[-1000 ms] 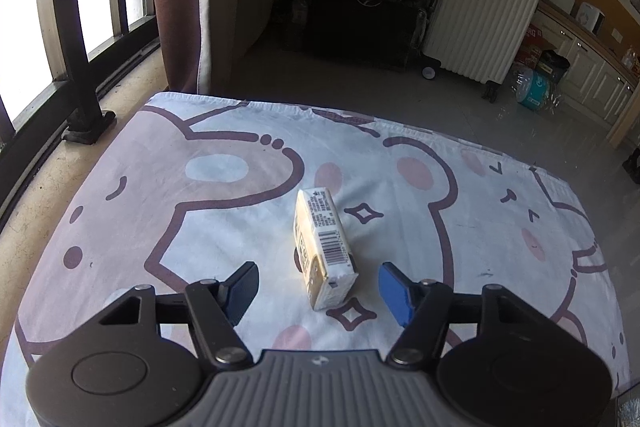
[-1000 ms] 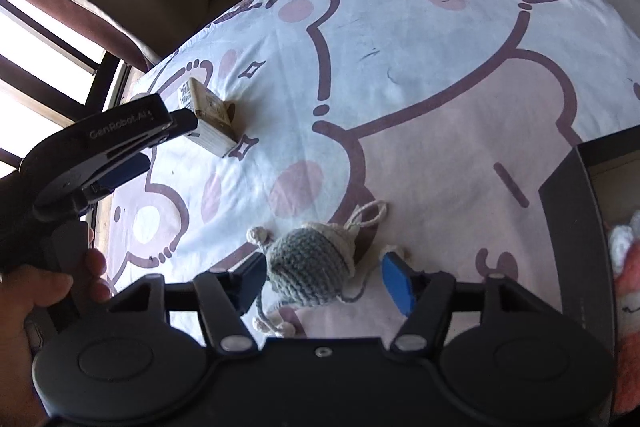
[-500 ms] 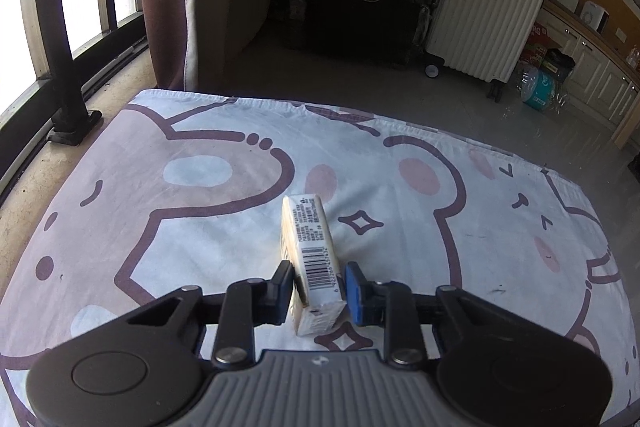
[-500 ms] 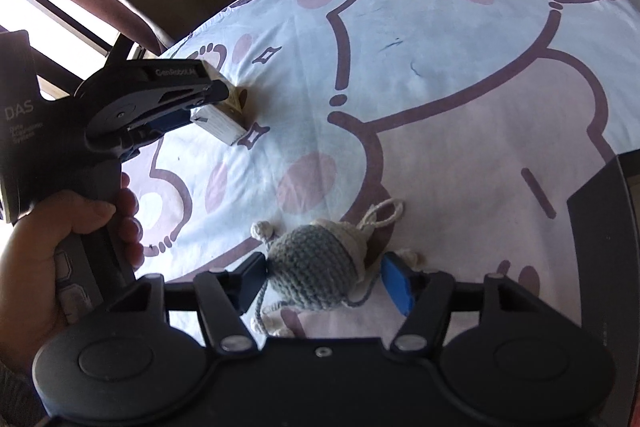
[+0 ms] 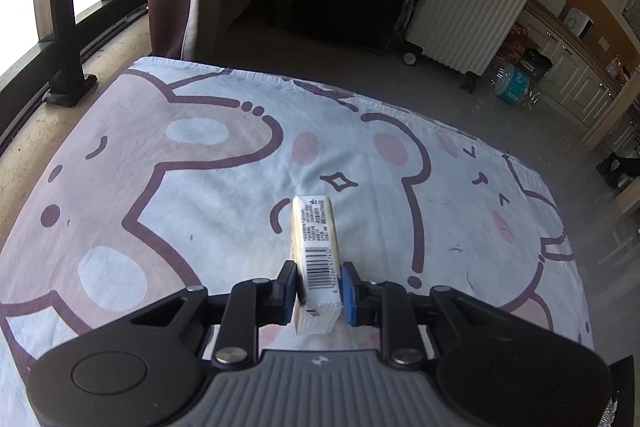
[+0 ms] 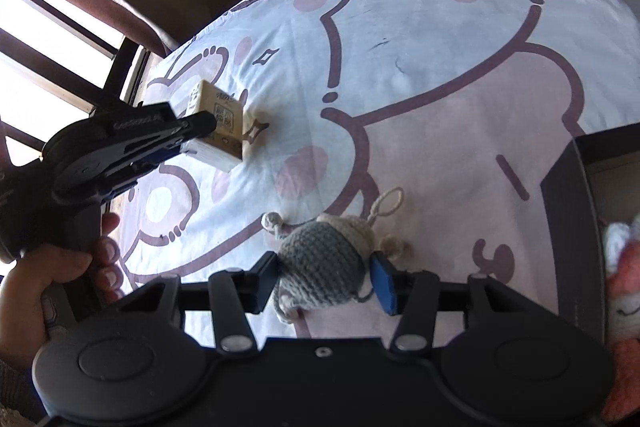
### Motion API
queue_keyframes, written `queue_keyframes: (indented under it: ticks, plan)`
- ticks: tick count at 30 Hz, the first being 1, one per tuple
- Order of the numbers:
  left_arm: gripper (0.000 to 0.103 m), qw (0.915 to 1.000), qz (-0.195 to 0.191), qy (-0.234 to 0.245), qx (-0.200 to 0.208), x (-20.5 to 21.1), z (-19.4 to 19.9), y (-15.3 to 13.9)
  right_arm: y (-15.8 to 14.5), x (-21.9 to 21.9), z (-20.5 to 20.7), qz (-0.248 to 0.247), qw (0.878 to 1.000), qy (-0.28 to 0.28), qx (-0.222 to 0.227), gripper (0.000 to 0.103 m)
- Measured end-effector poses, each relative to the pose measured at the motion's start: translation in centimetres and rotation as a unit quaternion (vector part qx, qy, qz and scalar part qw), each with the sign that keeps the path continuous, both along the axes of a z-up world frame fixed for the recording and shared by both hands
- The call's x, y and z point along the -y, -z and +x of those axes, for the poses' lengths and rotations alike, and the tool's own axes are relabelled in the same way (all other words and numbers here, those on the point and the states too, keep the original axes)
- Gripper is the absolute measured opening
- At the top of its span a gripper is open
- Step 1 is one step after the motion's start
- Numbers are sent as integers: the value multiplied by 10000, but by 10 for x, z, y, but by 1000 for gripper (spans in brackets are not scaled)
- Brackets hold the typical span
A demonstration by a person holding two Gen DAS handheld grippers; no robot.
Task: Organize objects
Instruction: 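Close the right gripper on the grey knitted mouse while the left gripper grasps the yellow tissue pack, then lift the mouse with the right gripper toward the black box while the left gripper lifts the tissue pack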
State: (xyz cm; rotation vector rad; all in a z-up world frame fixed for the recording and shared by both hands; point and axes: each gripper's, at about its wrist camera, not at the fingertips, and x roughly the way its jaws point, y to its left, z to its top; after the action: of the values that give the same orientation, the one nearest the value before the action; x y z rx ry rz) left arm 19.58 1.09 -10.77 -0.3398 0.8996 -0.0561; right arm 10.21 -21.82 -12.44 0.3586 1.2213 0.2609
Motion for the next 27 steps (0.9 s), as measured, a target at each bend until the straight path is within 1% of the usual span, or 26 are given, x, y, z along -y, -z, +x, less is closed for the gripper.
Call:
queue_keyframes:
  ticks: [5,9,11,14,16,17,18,20,22,23,24,25,26,27]
  plan:
    - [25,9990,-273,266,-220,7,-21,-7,-11,15,-10,-32,9997,243,43,51]
    - [25,9969,-235,672,-340,20,-43,-16,-21,20,-21,-73,9994,341,57,51]
    - [25,9956,-267,801,-398,22,-54,-19,-25,19,-26,-139,9993,336,44,51]
    - [25,9921,-584,951,-570,21,-67,-19,-31,18,-33,-228,9993,300,74,51]
    - [25,9847,-1032,1125,-839,18,-74,-14,-35,20,-37,-233,9991,326,112,51]
    - [25,9801,-1207,1217,-997,18,-77,-10,-37,21,-38,-219,9991,350,125,51]
    - [25,9761,-1290,1295,-1179,20,-81,-5,-38,22,-40,-207,9990,373,134,51]
    - [26,9723,-1103,1447,-1466,27,-85,4,-40,25,-42,-213,9988,410,141,51]
    - [26,9720,-836,1477,-1624,31,-87,10,-41,26,-43,-222,9987,439,142,51]
    - [31,9728,-710,1458,-1651,33,-87,11,-42,27,-44,-221,9987,449,139,51]
    - [41,9747,-487,1405,-1671,33,-87,12,-42,27,-44,-213,9986,452,143,51]
    - [48,9764,-256,1353,-1664,34,-87,12,-43,27,-45,-209,9986,453,148,51]
    - [63,9779,-50,1303,-1635,35,-87,10,-43,27,-45,-211,9986,452,155,51]
    - [70,9787,113,1283,-1598,36,-87,9,-44,28,-46,-216,9986,449,161,51]
